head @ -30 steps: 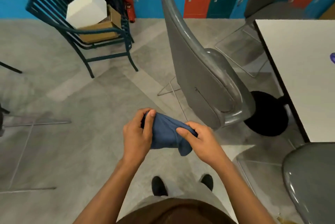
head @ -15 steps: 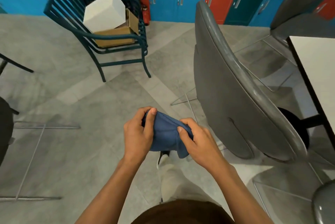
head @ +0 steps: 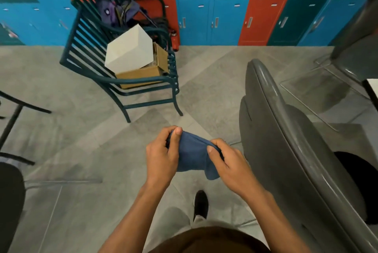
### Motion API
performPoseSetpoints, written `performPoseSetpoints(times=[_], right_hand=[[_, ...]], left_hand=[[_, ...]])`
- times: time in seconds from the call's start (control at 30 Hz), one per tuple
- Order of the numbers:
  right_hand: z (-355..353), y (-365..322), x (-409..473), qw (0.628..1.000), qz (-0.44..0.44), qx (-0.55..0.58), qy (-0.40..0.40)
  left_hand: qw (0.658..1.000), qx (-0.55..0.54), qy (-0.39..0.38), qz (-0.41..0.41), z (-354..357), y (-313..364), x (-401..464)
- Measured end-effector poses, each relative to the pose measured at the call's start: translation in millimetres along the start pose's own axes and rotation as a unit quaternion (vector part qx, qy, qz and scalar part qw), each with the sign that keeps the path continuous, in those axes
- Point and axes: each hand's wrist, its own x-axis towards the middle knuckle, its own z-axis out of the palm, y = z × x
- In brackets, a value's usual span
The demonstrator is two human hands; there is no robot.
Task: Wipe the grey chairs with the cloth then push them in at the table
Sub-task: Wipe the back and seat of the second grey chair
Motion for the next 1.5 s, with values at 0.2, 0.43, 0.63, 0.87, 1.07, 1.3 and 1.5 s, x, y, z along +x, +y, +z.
performPoseSetpoints(times=[0.2,0.43,0.63,0.87,1.07,1.3,1.5], right_hand=[[-11,-11,73,0.999,-0.005,0.006,0.035],[-20,-22,170,0.996,0.015,0.017,0.082],[-24,-43,253,0.988,0.064,0.034,0.133],[-32,-66,324,0.964,0.123,0.109,0.209],[-62,-65,365,0.936,0.144,0.130,0.292],[-104,-37,423,0.898,0.149,0.204,0.359],[-172,-11,470,0.866,0.145,0.232,0.419]], left_hand=[[1.000,0.002,-0.018,0.017,13,-4,84],[0.998,0.004,-0.060,0.023,36,-20,197],[0.991,-0.016,-0.124,0.052,51,-23,302],[0.972,-0.025,-0.213,0.096,83,-19,410],[0.953,-0.052,-0.263,0.143,133,1,466],[0.939,-0.052,-0.305,0.152,208,18,527],[0.921,-0.057,-0.344,0.175,291,55,576]])
